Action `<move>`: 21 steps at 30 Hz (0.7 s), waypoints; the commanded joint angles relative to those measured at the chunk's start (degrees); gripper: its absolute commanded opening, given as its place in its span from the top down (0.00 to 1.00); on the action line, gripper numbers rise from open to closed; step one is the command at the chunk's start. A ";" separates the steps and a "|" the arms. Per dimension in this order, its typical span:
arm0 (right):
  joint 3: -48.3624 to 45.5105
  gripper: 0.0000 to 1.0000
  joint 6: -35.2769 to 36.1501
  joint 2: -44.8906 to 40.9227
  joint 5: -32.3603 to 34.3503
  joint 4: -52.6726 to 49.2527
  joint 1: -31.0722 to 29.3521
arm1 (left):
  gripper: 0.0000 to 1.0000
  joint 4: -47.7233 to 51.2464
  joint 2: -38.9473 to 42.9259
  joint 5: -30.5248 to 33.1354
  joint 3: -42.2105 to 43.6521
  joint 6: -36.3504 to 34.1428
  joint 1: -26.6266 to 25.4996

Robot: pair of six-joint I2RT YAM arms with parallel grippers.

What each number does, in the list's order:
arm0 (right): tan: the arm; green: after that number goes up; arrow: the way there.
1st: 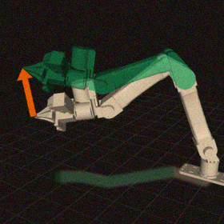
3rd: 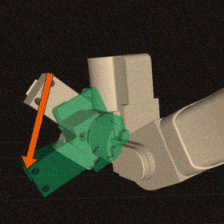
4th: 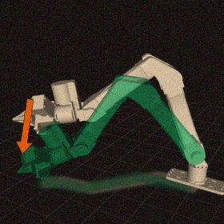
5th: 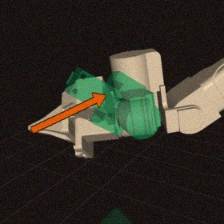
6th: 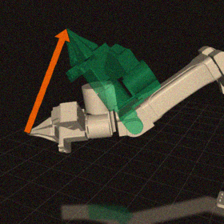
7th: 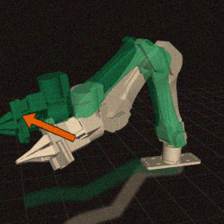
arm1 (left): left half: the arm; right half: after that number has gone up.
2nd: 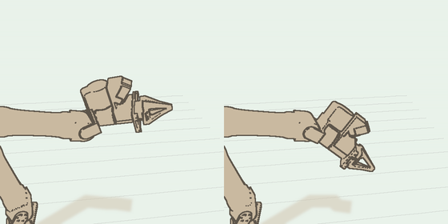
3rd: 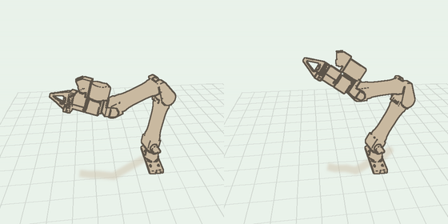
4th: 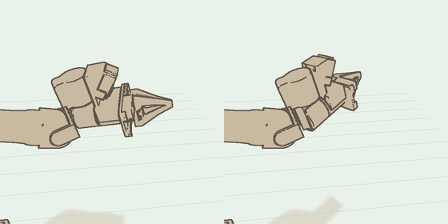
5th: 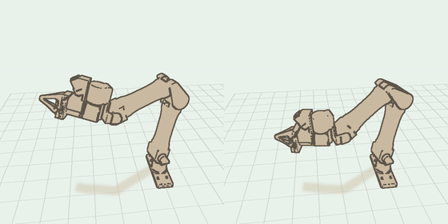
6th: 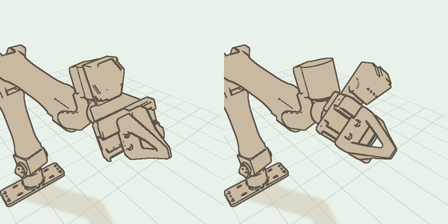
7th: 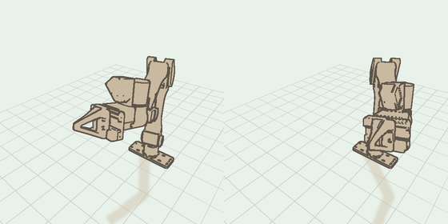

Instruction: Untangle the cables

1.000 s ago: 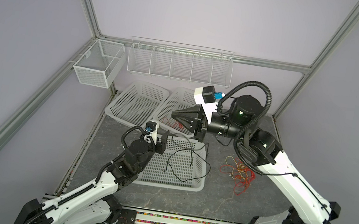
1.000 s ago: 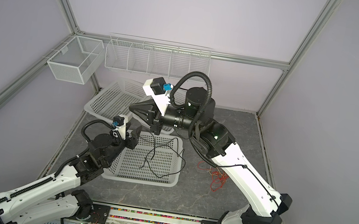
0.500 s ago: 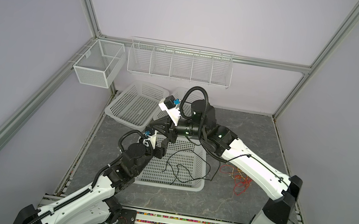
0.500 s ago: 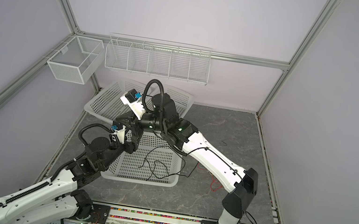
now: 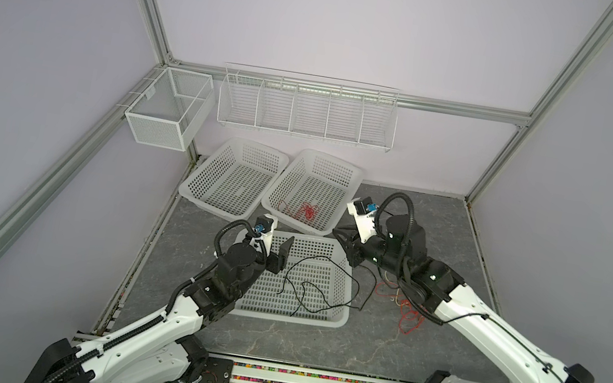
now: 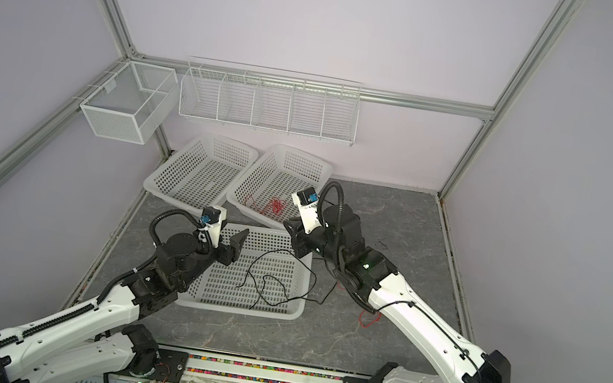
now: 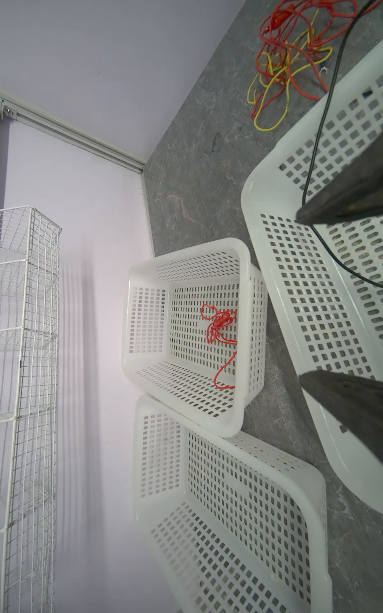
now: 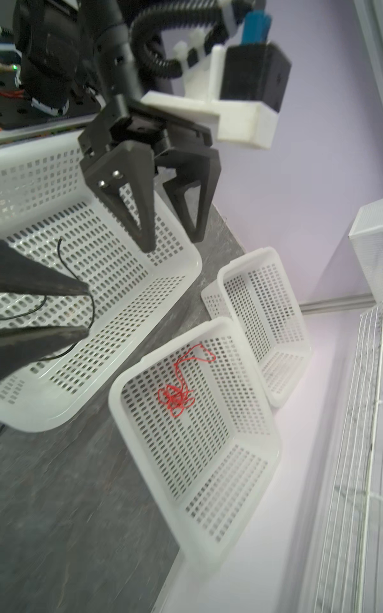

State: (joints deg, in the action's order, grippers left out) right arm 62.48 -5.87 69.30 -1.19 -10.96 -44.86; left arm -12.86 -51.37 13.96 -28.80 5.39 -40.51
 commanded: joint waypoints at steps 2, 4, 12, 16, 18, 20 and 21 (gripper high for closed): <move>-8.62 0.77 0.09 -6.12 8.61 -4.18 0.57 | 0.30 -1.43 -0.89 -3.24 -2.99 0.50 0.26; -11.73 0.75 -1.02 -8.91 9.01 -5.19 0.78 | 0.30 -0.69 -1.35 -4.71 -3.75 0.50 0.26; -24.33 0.69 -6.51 -18.85 14.92 -12.80 0.77 | 0.22 2.35 -2.90 -12.02 -6.07 0.02 0.26; -28.28 0.65 -9.09 -23.52 16.45 -15.65 0.79 | 0.22 4.41 -4.45 -14.93 -8.08 -0.49 0.26; -30.53 0.60 -10.21 -25.08 14.88 -14.52 0.75 | 0.22 4.30 -5.04 -15.37 -8.53 -0.53 0.26; -32.92 0.58 -12.01 -25.73 14.08 -13.48 0.77 | 0.22 3.53 -5.60 -15.92 -8.73 -0.31 0.26; -34.33 0.56 -12.82 -25.83 13.17 -12.65 0.71 | 0.22 3.26 -5.80 -16.25 -9.03 -0.29 0.26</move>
State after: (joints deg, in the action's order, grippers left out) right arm 31.20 -15.00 44.01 12.64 -24.32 -44.34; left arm -9.93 -56.53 0.10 -35.73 5.34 -40.51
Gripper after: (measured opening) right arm 0.431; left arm 0.784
